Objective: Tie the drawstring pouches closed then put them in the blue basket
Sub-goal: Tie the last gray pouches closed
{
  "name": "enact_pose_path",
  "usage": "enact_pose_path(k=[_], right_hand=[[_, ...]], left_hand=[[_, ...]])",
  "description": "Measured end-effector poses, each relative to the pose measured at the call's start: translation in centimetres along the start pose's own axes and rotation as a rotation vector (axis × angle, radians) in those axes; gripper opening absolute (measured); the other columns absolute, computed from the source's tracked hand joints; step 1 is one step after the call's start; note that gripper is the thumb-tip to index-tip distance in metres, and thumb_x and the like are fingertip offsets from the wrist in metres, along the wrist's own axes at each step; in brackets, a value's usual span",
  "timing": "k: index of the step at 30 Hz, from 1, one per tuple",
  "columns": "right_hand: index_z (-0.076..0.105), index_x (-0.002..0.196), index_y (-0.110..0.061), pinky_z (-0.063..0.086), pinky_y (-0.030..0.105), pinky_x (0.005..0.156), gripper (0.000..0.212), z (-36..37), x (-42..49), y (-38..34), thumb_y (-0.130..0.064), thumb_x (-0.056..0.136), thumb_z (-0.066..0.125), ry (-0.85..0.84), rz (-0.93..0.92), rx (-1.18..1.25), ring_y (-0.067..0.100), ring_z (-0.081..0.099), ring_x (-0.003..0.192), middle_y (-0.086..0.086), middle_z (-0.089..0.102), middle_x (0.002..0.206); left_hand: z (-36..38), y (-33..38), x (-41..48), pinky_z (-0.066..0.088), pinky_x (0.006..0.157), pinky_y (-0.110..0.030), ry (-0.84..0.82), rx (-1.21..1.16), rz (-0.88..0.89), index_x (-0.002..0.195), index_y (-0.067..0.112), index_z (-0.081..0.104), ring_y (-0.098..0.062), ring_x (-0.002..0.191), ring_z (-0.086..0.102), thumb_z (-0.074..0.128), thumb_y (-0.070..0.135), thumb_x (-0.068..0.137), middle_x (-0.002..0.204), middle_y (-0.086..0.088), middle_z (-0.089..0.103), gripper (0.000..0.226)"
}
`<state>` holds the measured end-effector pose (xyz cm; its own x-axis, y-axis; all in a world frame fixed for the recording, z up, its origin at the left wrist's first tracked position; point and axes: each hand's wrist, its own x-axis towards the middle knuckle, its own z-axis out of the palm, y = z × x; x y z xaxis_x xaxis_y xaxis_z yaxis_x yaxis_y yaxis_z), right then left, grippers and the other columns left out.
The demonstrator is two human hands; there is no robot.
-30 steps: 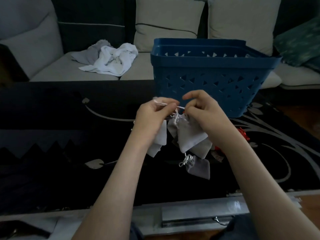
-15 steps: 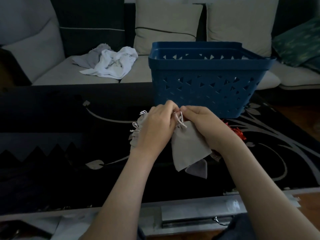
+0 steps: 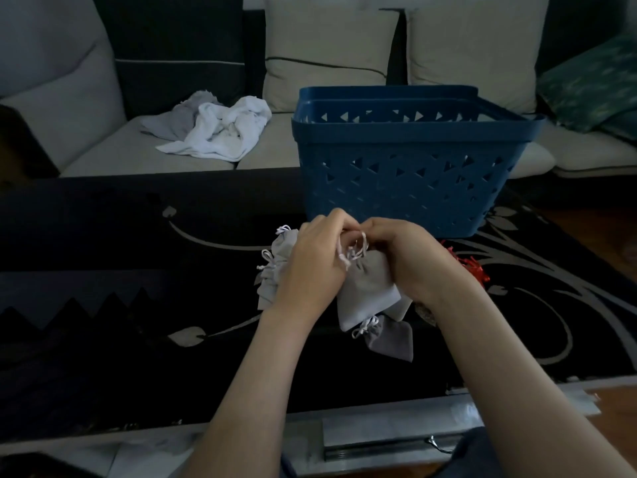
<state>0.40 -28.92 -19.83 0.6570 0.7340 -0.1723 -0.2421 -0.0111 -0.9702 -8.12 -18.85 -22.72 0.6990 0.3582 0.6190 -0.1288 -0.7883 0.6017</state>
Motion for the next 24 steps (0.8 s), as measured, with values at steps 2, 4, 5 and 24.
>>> enact_pose_path(k=[2,4,5,24], right_hand=[[0.059,0.073,-0.005,0.041,0.029,0.071,0.015,0.3,0.2,0.0,-0.003,0.086,0.053,0.050,-0.007,-0.093,0.019,0.053,0.075,0.010,0.056,0.075],[0.059,0.083,-0.003,0.043,0.026,0.069,0.009,0.3,0.5,-0.1,-0.005,0.089,0.053,0.080,-0.032,-0.143,0.019,0.055,0.077,0.011,0.057,0.080],[0.059,0.084,-0.004,0.045,0.023,0.065,0.009,0.2,0.6,-0.1,-0.006,0.090,0.053,0.073,-0.052,-0.123,0.017,0.057,0.073,0.009,0.059,0.077],[0.055,0.085,-0.013,0.044,0.031,0.072,0.013,-1.7,0.4,0.1,-0.001,0.090,0.054,0.175,-0.303,0.085,0.021,0.051,0.071,0.002,0.051,0.068]], left_hand=[[0.1,0.0,0.1,0.042,0.071,-0.032,0.016,-0.009,-0.017,0.087,0.013,0.058,-0.021,0.082,0.053,0.047,0.029,0.089,0.079,0.007,0.053,0.019],[0.2,0.1,0.4,0.041,0.070,-0.030,0.047,-0.034,-0.034,0.085,0.012,0.059,-0.021,0.081,0.052,0.048,0.027,0.089,0.076,0.014,0.046,0.019],[0.2,0.1,0.6,0.040,0.071,-0.030,0.062,-0.033,-0.024,0.085,0.012,0.059,-0.019,0.081,0.051,0.049,0.029,0.090,0.076,0.016,0.044,0.020],[2.6,1.3,1.1,0.046,0.074,-0.032,0.120,-0.144,-0.140,0.085,0.016,0.060,-0.023,0.093,0.052,0.051,0.027,0.090,0.088,0.003,0.049,0.015]])
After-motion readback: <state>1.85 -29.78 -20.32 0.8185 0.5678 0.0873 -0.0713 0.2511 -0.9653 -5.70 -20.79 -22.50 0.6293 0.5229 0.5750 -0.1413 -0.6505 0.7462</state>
